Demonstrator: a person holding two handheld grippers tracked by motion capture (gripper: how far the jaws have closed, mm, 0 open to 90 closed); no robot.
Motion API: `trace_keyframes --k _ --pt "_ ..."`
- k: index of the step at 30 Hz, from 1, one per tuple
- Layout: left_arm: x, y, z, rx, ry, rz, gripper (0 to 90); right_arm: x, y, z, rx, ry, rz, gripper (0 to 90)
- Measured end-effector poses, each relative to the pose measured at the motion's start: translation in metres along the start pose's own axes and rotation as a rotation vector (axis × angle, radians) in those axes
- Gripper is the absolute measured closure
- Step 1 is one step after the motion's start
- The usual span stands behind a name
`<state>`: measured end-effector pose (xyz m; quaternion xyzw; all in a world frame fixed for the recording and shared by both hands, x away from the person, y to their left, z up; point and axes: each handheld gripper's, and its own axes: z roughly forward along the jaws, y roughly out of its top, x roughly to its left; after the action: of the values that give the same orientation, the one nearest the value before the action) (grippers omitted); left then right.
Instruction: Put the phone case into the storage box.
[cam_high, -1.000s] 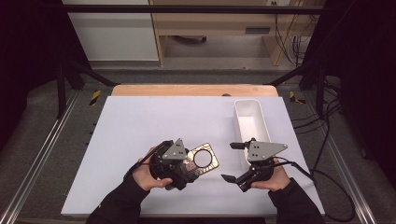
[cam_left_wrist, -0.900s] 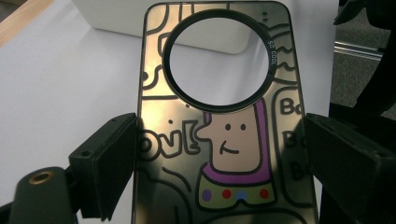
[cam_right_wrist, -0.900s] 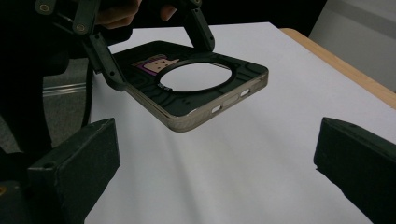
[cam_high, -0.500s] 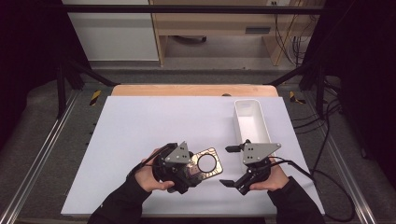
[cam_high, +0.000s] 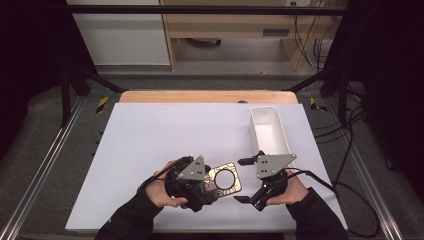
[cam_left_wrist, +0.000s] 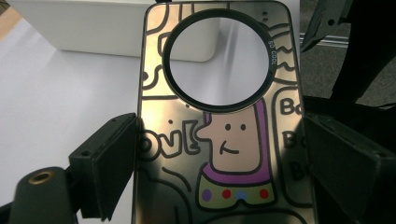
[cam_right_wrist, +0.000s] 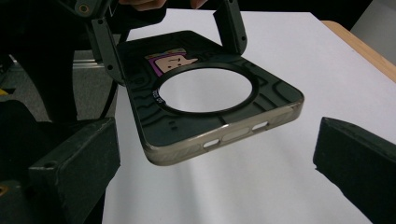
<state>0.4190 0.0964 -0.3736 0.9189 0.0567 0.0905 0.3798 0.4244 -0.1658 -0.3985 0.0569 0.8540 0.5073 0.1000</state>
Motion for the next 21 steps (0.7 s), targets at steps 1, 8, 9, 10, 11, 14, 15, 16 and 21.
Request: trace_keyframes --k 1,8,9,10,11,14,15,16,21 --pt "-0.0004 0.0003 -0.0001 0.0 -0.004 0.005 11.6 0.0003 0.0004 0.0005 0.001 0.001 -0.004 1.2" --pt "-0.0035 0.0038 0.0023 0.007 -0.026 0.031 11.6 0.0006 0.0001 0.0039 0.005 0.017 -0.013 1.3" --pt "-0.0038 0.0041 0.0027 0.007 -0.029 0.035 11.6 0.0007 -0.0001 0.0045 0.005 0.019 -0.015 1.4" --pt "-0.0043 0.0046 0.0032 0.009 -0.029 0.037 11.6 0.0007 -0.0002 0.0048 0.004 0.022 -0.017 1.3" --pt "-0.0045 0.0049 0.0039 0.009 -0.035 0.038 11.6 0.001 -0.0004 0.0051 0.005 0.027 -0.017 1.2" --pt "-0.0051 0.0055 0.0054 0.01 -0.045 0.044 11.6 0.0017 -0.0009 0.0062 0.005 0.04 -0.026 1.5" --pt "-0.0053 0.0057 0.0058 0.01 -0.048 0.047 11.6 0.0023 -0.0011 0.0066 0.007 0.045 -0.025 1.5" --pt "-0.0056 0.0057 0.0061 0.009 -0.051 0.049 11.6 0.0023 -0.0014 0.007 0.006 0.049 -0.029 1.3" --pt "-0.0064 0.0058 0.0072 0.003 -0.067 0.058 11.5 0.0031 -0.0019 0.0082 -0.002 0.072 -0.035 1.8"
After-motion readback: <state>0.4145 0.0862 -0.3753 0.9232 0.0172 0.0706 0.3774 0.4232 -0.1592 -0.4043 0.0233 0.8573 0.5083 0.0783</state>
